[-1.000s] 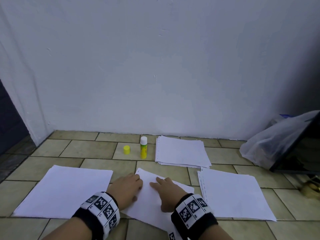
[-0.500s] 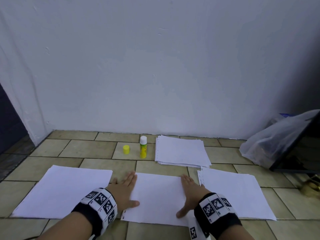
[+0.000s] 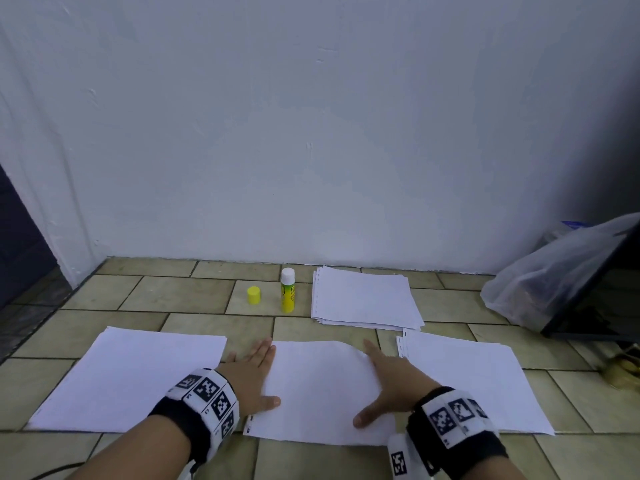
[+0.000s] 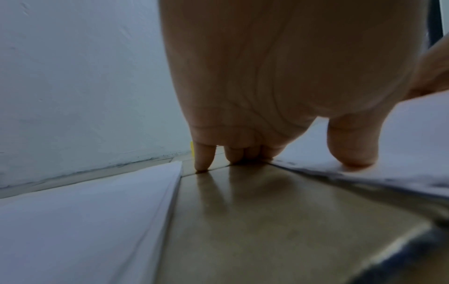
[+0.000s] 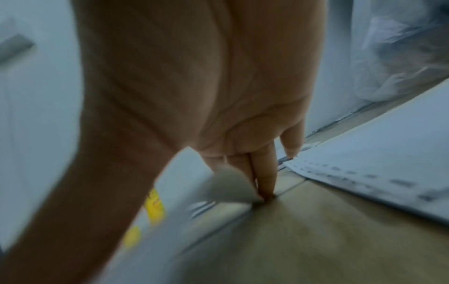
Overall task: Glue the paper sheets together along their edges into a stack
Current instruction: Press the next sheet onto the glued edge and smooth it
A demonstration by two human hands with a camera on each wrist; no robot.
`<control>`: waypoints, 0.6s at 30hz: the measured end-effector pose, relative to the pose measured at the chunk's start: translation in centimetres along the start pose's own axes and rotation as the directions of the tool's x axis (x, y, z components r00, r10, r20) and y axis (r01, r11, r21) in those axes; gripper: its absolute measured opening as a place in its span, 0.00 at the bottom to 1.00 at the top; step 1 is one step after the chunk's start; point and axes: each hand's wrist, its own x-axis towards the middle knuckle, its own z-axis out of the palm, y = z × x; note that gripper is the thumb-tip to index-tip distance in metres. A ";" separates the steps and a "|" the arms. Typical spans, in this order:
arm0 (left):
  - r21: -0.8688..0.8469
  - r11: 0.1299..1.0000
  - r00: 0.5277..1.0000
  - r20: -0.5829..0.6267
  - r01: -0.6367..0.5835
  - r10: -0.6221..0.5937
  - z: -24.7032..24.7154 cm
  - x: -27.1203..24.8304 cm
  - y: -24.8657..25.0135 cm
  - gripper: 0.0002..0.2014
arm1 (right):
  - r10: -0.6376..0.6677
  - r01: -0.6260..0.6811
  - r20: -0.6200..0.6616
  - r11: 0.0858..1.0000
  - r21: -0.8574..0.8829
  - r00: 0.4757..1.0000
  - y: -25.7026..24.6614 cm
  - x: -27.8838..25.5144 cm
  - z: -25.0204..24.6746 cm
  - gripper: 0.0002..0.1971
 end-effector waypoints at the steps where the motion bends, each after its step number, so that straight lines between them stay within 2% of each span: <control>1: 0.001 1.000 1.000 0.000 0.002 -0.002 0.0 0.0 0.0 0.45 | -0.029 0.028 0.012 0.997 0.074 1.000 0.2 -0.2 -0.4 0.66; 3: 0.003 1.000 1.000 -0.003 0.007 -0.007 0.1 0.0 0.0 0.45 | -0.088 0.090 -0.019 0.952 0.293 0.996 0.7 -0.7 -1.0 0.61; 4: 0.004 1.000 1.000 -0.007 0.009 -0.009 0.1 0.0 0.0 0.45 | -0.097 0.120 -0.077 0.903 0.412 0.992 0.9 -1.0 -1.1 0.58; 6: 0.006 1.000 1.000 -0.012 0.012 -0.012 0.1 0.0 0.1 0.44 | -0.054 0.162 -0.201 0.804 0.572 0.978 1.1 -1.7 -1.1 0.50; 7: 0.006 1.000 1.000 -0.013 0.015 -0.015 0.1 0.0 0.1 0.44 | -0.018 0.160 -0.237 0.788 0.595 0.971 1.2 -2.1 -0.8 0.44; 8: 0.005 1.000 1.000 -0.013 0.016 -0.016 0.1 0.0 0.1 0.44 | 0.004 0.144 -0.243 0.795 0.589 0.970 1.3 -2.3 -0.5 0.37; 10: -0.001 1.000 1.000 -0.015 0.015 -0.015 0.2 0.0 0.1 0.44 | -0.016 0.104 -0.168 0.846 0.524 0.986 1.5 -2.4 0.3 0.24; 12: -0.014 1.000 1.000 -0.019 0.010 -0.010 0.2 0.0 0.1 0.45 | -0.051 0.091 -0.105 0.901 0.423 0.993 1.7 -2.3 1.1 0.16; 16: -0.033 0.999 1.000 -0.016 0.011 -0.012 0.3 0.1 0.2 0.44 | -0.012 0.087 -0.201 0.925 0.369 0.980 2.5 -2.1 1.2 0.16; 18: -0.024 1.000 1.000 -0.018 0.020 -0.020 0.3 0.0 0.3 0.43 | -0.023 0.097 -0.192 0.917 0.388 0.981 2.7 -2.2 0.9 0.16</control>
